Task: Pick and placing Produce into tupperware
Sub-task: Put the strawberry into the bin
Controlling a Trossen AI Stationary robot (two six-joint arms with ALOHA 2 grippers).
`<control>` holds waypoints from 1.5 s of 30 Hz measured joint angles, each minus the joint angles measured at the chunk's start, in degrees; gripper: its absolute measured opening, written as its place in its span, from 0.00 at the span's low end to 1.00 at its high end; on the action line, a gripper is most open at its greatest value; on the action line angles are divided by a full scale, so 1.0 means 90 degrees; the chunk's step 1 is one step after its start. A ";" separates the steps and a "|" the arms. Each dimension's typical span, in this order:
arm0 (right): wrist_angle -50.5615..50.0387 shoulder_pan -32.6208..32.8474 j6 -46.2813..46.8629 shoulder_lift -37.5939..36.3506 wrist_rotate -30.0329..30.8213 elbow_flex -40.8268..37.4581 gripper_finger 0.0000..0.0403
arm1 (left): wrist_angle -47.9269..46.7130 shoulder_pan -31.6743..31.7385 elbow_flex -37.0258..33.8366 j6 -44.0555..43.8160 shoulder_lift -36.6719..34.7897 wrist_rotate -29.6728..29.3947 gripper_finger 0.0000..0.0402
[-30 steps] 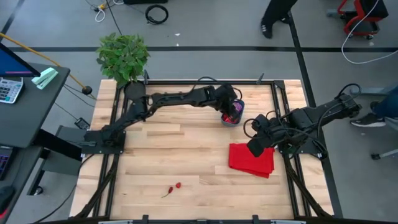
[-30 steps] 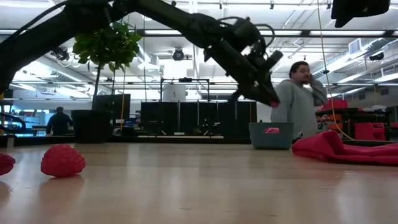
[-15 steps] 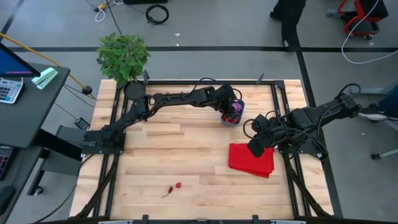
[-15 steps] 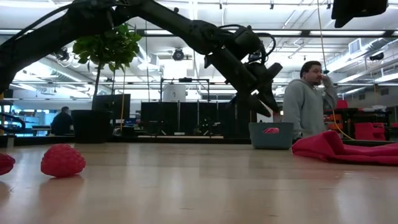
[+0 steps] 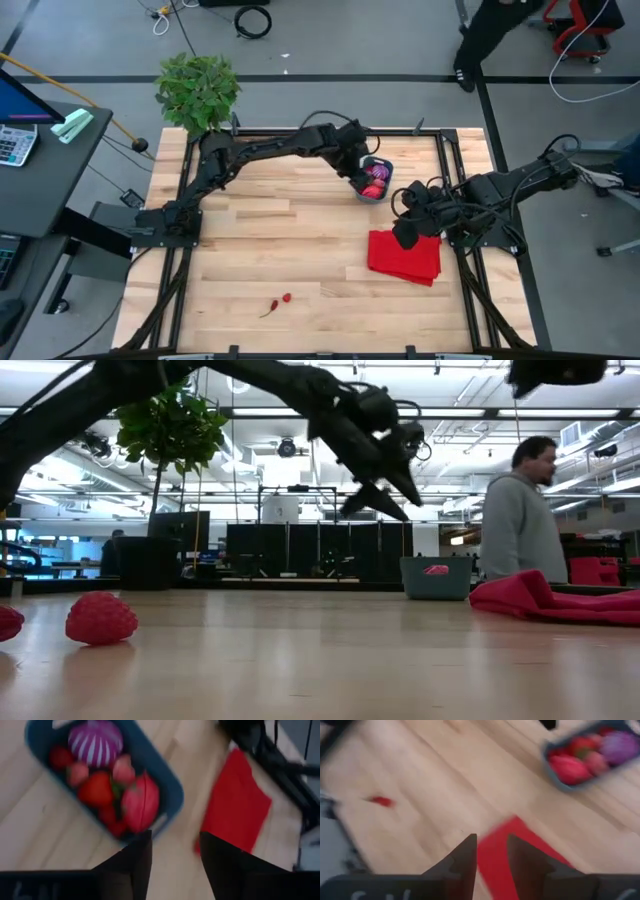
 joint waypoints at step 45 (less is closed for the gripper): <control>0.9123 -0.0023 -0.5869 0.6294 -0.2053 0.0869 0.52 | -0.5223 0.0681 0.0000 0.0661 -0.6712 -0.0472 0.31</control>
